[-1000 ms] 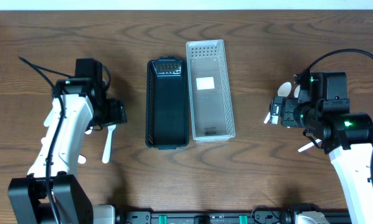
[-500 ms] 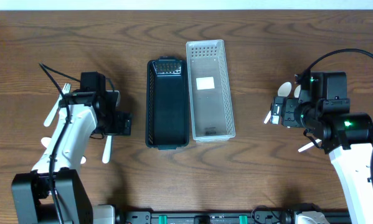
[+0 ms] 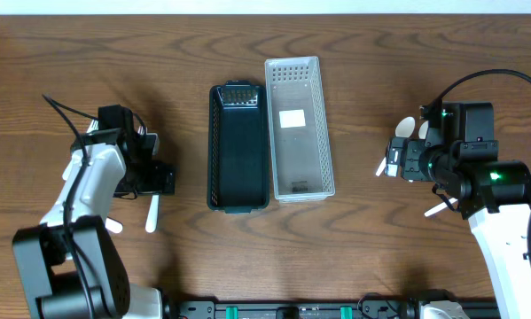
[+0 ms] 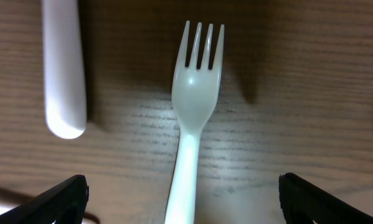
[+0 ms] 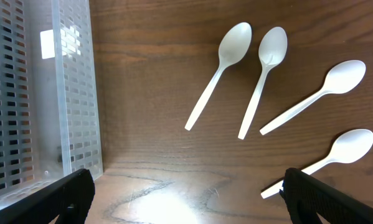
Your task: Pack container
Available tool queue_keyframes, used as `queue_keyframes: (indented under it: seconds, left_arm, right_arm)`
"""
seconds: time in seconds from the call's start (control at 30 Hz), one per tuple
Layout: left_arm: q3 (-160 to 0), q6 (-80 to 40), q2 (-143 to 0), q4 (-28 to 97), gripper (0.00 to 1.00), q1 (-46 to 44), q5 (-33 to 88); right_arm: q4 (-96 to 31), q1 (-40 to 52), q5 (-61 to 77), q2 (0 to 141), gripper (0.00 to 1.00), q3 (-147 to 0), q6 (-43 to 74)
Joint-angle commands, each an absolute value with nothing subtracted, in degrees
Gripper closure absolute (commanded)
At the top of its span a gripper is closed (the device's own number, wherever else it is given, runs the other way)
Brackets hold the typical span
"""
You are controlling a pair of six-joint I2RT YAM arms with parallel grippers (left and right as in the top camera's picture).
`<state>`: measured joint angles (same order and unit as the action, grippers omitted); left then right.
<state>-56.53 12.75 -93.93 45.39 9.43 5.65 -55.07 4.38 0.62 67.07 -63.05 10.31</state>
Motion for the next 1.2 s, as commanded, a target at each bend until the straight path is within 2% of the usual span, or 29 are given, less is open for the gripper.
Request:
queue_keyframes:
  seconds: [0.0,0.67,1.17]
  left_arm:
    - [-56.25,14.35,-96.12,44.86,0.08,9.45,6.35]
    - [-56.23,15.66,-102.19,42.06,0.09,8.14,7.75]
    - [-55.70,15.00,-103.63,41.89,0.17,8.05,3.16]
  right_arm:
    - [-55.00,4.03,0.21,67.05,0.01,-64.12,11.07]
    - [-55.09,4.03,0.23,67.05,0.01,-64.12,9.69]
    - [-55.59,4.03,0.23,67.02,0.01,-64.12,9.30]
